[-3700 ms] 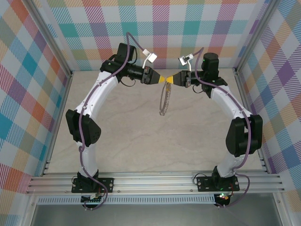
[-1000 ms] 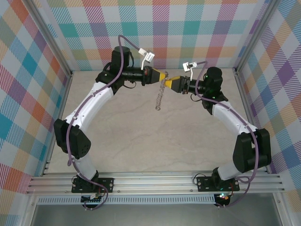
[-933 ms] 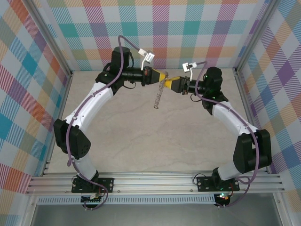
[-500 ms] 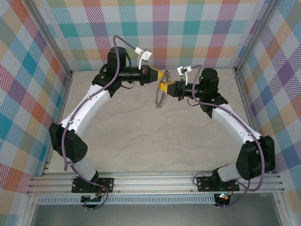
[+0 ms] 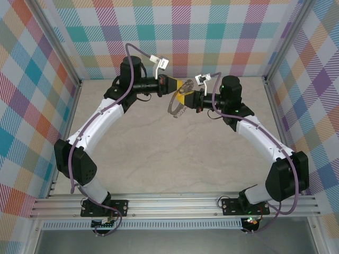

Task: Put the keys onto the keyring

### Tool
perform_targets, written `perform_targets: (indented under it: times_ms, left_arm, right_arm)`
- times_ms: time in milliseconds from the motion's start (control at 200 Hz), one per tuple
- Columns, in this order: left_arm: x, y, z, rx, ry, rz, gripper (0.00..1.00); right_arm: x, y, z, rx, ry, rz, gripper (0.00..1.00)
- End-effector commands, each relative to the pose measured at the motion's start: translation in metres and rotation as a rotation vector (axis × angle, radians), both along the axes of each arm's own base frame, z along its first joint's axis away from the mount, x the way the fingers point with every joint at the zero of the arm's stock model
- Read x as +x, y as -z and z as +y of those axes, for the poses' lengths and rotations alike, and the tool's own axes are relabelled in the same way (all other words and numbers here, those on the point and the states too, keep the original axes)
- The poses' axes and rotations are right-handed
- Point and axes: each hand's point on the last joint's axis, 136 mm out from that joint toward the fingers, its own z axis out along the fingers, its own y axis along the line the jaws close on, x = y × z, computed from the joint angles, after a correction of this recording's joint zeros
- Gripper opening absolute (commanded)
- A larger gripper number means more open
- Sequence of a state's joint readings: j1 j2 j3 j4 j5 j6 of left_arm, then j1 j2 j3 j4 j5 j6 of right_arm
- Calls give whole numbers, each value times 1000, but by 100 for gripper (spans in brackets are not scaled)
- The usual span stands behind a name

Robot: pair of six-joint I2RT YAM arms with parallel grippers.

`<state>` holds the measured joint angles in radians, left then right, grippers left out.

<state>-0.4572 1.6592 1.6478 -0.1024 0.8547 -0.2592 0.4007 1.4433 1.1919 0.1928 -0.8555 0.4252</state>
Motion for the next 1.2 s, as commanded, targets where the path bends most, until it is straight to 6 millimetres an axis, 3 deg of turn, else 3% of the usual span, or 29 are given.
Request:
perform_targets:
  times_ms: [0,565,1195]
  left_arm:
    - [-8,-35,4,-81,-27,-88,0]
    - [-1,-42,16,-107,-133,-110,0]
    - [6,-29,11,-149,-156,-45,0]
  right_arm:
    - [0,-3,14,4,-45,-22,0]
    - [-4,28,12,-32,-38,28,0]
    - [5,9,35,51,-97,33,0]
